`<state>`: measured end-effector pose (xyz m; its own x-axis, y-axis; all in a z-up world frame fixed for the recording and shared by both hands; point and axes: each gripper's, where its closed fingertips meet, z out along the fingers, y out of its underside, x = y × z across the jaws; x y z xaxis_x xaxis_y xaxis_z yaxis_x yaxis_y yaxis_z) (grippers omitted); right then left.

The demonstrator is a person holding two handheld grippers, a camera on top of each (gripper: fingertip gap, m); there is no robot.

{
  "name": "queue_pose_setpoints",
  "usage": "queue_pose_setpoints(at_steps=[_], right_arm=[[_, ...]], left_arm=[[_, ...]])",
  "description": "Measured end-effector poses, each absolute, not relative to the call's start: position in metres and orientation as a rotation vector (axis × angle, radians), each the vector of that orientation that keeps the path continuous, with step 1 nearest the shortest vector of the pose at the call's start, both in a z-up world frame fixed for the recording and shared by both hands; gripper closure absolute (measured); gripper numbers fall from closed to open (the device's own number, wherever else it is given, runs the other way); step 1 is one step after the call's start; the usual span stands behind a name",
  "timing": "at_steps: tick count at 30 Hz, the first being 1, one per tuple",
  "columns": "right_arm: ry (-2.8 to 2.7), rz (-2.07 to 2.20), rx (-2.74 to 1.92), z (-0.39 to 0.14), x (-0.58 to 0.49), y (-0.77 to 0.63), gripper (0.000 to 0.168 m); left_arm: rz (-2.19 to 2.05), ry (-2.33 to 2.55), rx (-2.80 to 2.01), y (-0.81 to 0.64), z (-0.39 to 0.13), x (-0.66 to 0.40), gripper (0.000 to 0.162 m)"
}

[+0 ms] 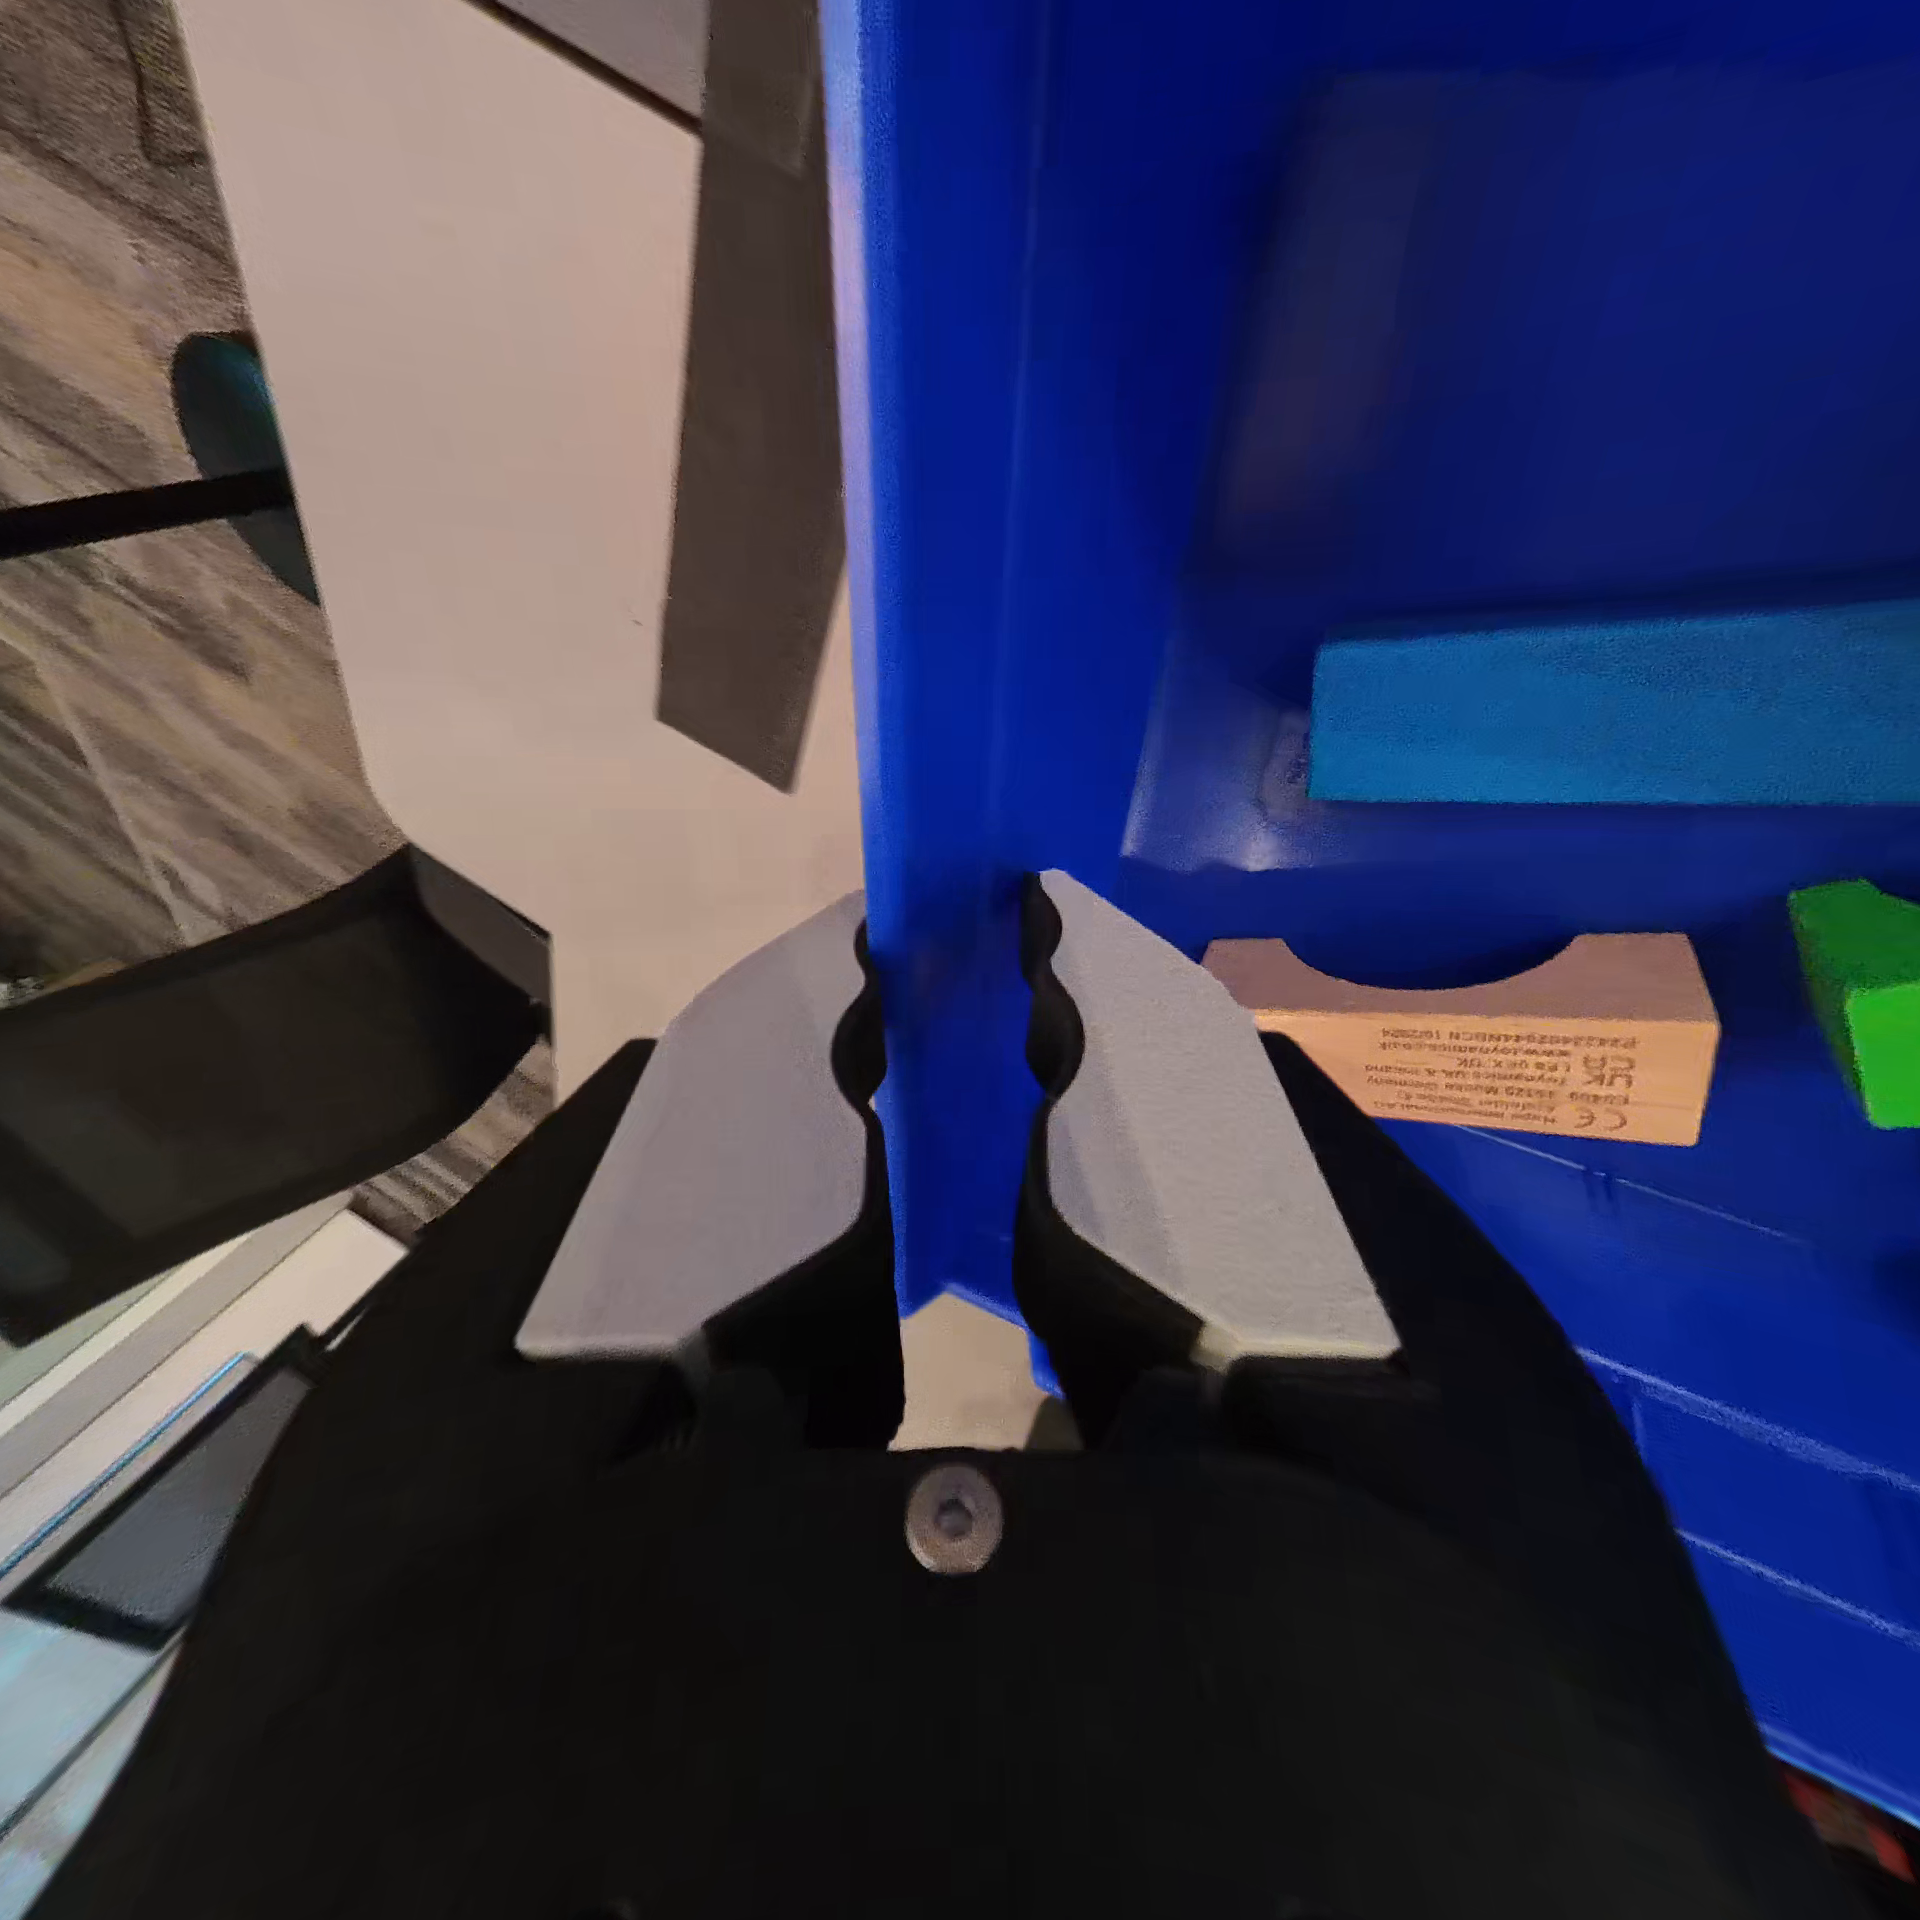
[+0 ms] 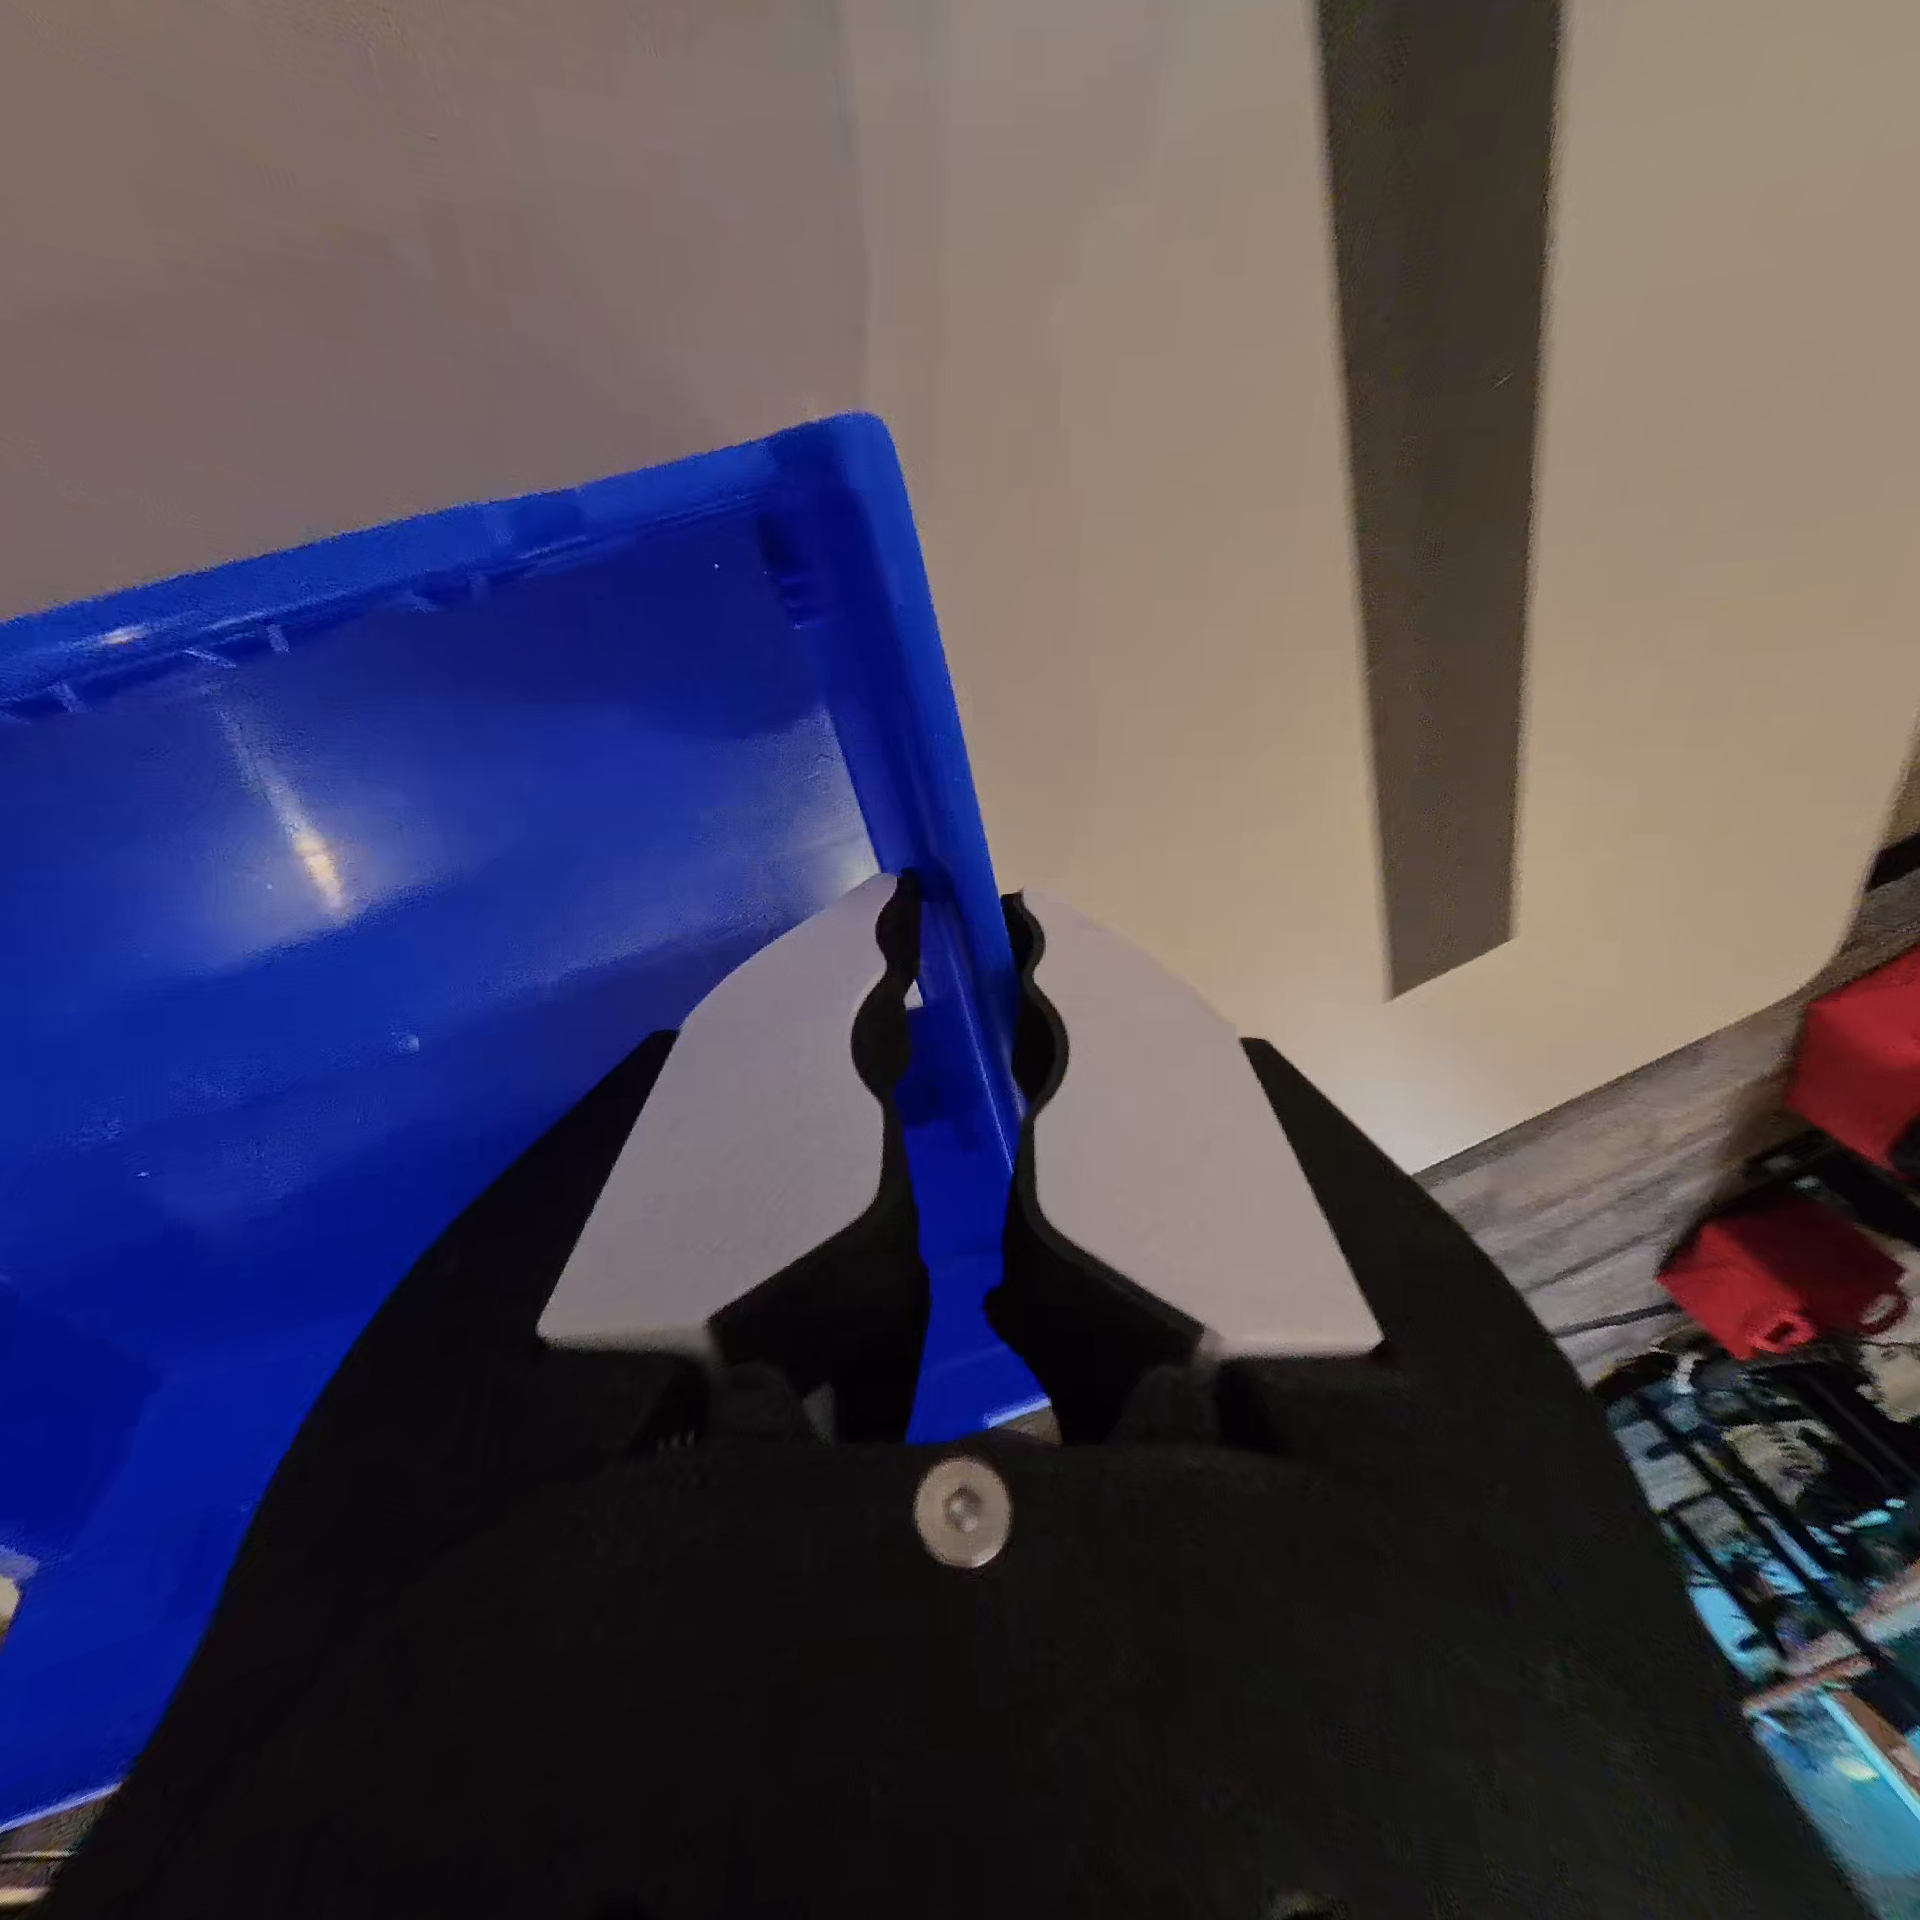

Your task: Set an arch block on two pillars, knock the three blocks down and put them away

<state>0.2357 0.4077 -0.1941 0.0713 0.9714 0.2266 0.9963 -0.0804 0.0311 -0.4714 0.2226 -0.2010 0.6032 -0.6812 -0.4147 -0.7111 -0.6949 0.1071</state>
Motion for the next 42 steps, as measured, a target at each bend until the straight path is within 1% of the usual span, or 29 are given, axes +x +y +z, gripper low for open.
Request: queue_pose_setpoints(at_steps=[9,15,32,33,34,35,36,37,38,39,40,41,42], right_arm=[[-2.135,-0.548,-2.009,-0.194,0.198,0.509,0.146],[-2.16,-0.687,-1.93,-0.194,0.174,0.547,0.143],[-2.054,-0.725,-2.011,-0.195,0.167,0.573,0.14],[-2.037,-0.718,-2.009,-0.195,0.166,0.573,0.139],[-2.014,-0.703,-2.002,-0.194,0.165,0.573,0.136],[-1.985,-0.7,-1.978,-0.19,0.163,0.573,0.132],[-1.946,-0.693,-1.945,-0.183,0.16,0.574,0.124],[-1.894,-0.652,-1.921,-0.174,0.154,0.573,0.112],[-1.822,-0.63,-1.916,-0.162,0.152,0.573,0.103],[-1.734,-0.646,-1.91,-0.146,0.154,0.574,0.1],[-1.657,-0.645,-1.902,-0.129,0.155,0.57,0.094],[-1.587,-0.616,-1.889,-0.113,0.154,0.561,0.078],[-1.523,-0.591,-1.873,-0.097,0.154,0.549,0.075]], left_arm=[[0.752,1.215,-2.711,0.278,-0.201,-0.479,0.135],[0.802,1.188,-2.703,0.3,-0.2,-0.486,0.134],[0.83,1.087,-2.696,0.324,-0.199,-0.496,0.132],[0.835,1.071,-2.695,0.324,-0.199,-0.496,0.129],[0.84,1.039,-2.696,0.324,-0.199,-0.498,0.123],[0.836,0.987,-2.711,0.322,-0.197,-0.5,0.101],[0.837,0.915,-2.736,0.319,-0.194,-0.504,0.081],[0.858,0.862,-2.723,0.318,-0.185,-0.508,0.076],[0.879,0.818,-2.677,0.317,-0.173,-0.511,0.074],[0.873,0.753,-2.641,0.314,-0.16,-0.511,0.072],[0.862,0.673,-2.605,0.309,-0.146,-0.509,0.067],[0.863,0.602,-2.552,0.303,-0.13,-0.506,0.065],[0.861,0.537,-2.497,0.294,-0.116,-0.501,0.06]])
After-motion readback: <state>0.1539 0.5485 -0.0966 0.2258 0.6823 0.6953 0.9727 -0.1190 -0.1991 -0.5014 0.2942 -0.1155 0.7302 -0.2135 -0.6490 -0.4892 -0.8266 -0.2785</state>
